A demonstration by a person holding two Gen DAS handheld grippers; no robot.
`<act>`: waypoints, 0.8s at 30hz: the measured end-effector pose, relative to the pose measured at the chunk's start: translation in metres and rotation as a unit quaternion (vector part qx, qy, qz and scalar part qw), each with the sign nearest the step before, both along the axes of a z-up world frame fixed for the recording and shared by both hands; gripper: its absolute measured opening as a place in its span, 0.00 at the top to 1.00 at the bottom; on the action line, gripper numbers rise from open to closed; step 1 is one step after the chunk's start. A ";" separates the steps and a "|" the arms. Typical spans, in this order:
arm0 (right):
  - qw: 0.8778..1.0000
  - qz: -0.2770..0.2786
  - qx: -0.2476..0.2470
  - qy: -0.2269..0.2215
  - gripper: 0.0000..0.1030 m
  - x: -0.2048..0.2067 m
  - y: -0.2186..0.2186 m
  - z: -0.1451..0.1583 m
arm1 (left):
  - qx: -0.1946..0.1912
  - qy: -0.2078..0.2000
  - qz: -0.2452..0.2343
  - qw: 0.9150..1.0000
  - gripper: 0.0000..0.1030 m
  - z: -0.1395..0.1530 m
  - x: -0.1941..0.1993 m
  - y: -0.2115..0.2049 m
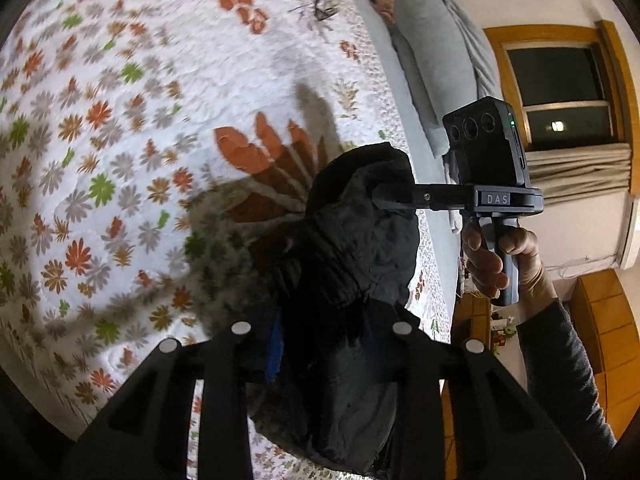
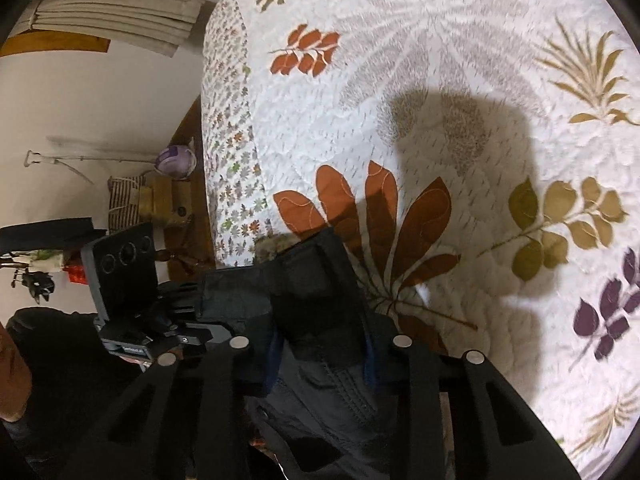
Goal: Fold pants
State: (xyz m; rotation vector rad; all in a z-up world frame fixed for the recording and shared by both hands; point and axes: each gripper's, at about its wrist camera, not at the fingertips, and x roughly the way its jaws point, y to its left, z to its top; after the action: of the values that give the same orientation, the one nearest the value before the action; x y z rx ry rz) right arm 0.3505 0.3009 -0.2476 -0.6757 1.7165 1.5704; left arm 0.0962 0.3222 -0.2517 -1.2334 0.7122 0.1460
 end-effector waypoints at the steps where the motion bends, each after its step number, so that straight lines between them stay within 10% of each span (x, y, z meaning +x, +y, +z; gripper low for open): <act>1: 1.000 -0.003 0.003 -0.006 0.70 -0.001 -0.005 0.005 | 0.003 -0.005 -0.002 1.000 0.72 0.004 -0.001 -0.002; 24: 0.986 -0.087 0.054 -0.132 0.71 -0.017 -0.103 0.136 | 0.114 -0.065 -0.054 0.990 0.73 0.102 0.008 -0.069</act>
State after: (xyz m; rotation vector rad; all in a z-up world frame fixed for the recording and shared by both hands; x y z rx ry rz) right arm 0.3333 0.1974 -0.1113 -0.6309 1.4428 1.3758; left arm 0.1040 0.2535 -0.1495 -0.9743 0.6291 0.0550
